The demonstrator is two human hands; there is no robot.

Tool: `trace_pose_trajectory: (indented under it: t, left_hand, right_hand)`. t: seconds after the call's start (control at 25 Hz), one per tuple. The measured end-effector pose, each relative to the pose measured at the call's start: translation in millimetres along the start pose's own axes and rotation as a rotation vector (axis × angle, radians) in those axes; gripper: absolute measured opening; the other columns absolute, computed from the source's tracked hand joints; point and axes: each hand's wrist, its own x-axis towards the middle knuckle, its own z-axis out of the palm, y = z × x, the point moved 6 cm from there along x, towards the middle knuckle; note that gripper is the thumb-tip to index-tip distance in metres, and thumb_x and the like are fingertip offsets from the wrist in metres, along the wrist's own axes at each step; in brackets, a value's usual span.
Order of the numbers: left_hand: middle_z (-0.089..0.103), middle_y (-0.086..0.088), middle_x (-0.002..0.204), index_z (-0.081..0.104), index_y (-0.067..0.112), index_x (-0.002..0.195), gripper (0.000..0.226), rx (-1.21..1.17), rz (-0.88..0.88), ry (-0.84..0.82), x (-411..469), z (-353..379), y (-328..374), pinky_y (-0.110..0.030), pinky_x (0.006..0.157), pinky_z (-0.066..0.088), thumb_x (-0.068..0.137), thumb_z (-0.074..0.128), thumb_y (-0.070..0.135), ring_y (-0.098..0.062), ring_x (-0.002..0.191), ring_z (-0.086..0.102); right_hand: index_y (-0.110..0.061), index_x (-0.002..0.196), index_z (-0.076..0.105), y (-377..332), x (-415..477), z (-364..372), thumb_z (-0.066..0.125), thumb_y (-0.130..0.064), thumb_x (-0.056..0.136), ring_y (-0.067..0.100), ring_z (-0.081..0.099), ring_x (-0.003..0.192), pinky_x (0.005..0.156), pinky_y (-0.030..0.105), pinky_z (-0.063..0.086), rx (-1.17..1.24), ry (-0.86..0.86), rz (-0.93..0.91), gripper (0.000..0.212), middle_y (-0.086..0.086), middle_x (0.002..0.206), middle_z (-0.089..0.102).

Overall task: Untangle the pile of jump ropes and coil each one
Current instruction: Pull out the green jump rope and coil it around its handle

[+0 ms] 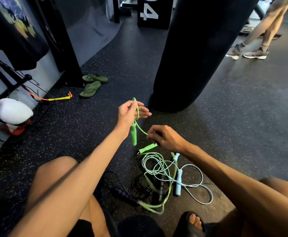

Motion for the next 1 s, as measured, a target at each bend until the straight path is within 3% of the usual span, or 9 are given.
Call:
trace_pose_trajectory:
  t: [0.2,0.32,0.4,0.6,0.72,0.88,1.0]
  left_hand:
    - [0.065,-0.013,0.066,0.062,-0.006,0.090,0.027,0.432,0.021,-0.108,-7.2,11.1,-7.5,-0.022,0.046,0.051,0.102,0.042,0.008,-0.013,0.046,0.064]
    - [0.064,-0.008,0.058,0.063,-0.002,0.085,0.029,0.633,-0.070,-0.271,-13.8,19.4,-18.3,-0.022,0.041,0.044,0.102,0.046,0.014,-0.017,0.040,0.059]
    - [0.053,-0.001,0.050,0.063,0.006,0.079,0.033,0.653,-0.181,-0.379,-18.2,23.8,-28.2,-0.020,0.039,0.033,0.102,0.046,0.021,-0.010,0.037,0.044]
    - [0.025,0.007,0.046,0.053,0.010,0.068,0.040,0.223,-0.381,-0.499,-26.7,35.9,-26.6,-0.025,0.046,0.014,0.102,0.039,0.024,-0.008,0.040,0.020]
    - [0.018,0.007,0.048,0.046,0.014,0.064,0.041,-0.062,-0.438,-0.557,-28.8,41.7,-18.3,-0.028,0.048,0.012,0.102,0.036,0.025,-0.008,0.040,0.014]
    - [0.018,0.008,0.050,0.047,0.016,0.068,0.039,-0.371,-0.441,-0.471,-22.9,37.9,-9.3,-0.025,0.049,0.013,0.103,0.036,0.029,-0.008,0.045,0.009]
    - [0.028,0.008,0.051,0.049,0.013,0.080,0.031,-0.555,-0.393,-0.344,-15.3,32.0,-3.8,-0.022,0.047,0.021,0.103,0.035,0.027,-0.007,0.044,0.020]
  right_hand:
    - [-0.009,0.089,0.067,-15.9,4.6,-30.5,0.057,-0.013,0.097,-0.005,0.053,0.060,0.057,0.012,0.034,-0.101,0.134,-0.116,0.014,-0.018,0.065,0.052]
    - [-0.012,0.090,0.068,-15.2,5.7,-43.1,0.058,-0.019,0.097,-0.002,0.053,0.059,0.056,0.012,0.036,-0.132,0.197,-0.112,0.014,-0.012,0.068,0.057]
    - [-0.013,0.090,0.066,-12.9,5.7,-49.8,0.058,-0.021,0.097,0.000,0.053,0.060,0.056,0.013,0.037,-0.112,0.243,-0.092,0.014,-0.006,0.073,0.062]
    - [-0.012,0.096,0.061,14.5,11.7,-64.1,0.055,-0.023,0.097,-0.001,0.047,0.060,0.060,0.016,0.036,0.113,0.327,0.054,0.013,-0.013,0.069,0.054]
    - [-0.010,0.097,0.056,30.5,14.7,-54.7,0.052,-0.020,0.099,0.012,0.047,0.066,0.063,0.030,0.041,0.307,0.299,0.144,0.011,0.002,0.074,0.054]
    - [-0.013,0.095,0.049,38.3,10.1,-36.3,0.047,-0.015,0.103,0.019,0.053,0.061,0.062,0.037,0.049,0.497,0.245,0.278,0.009,0.008,0.072,0.053]
    - [-0.011,0.101,0.044,38.1,4.8,-17.5,0.044,-0.010,0.104,0.024,0.059,0.061,0.064,0.040,0.047,0.560,0.089,0.346,0.003,0.009,0.071,0.059]
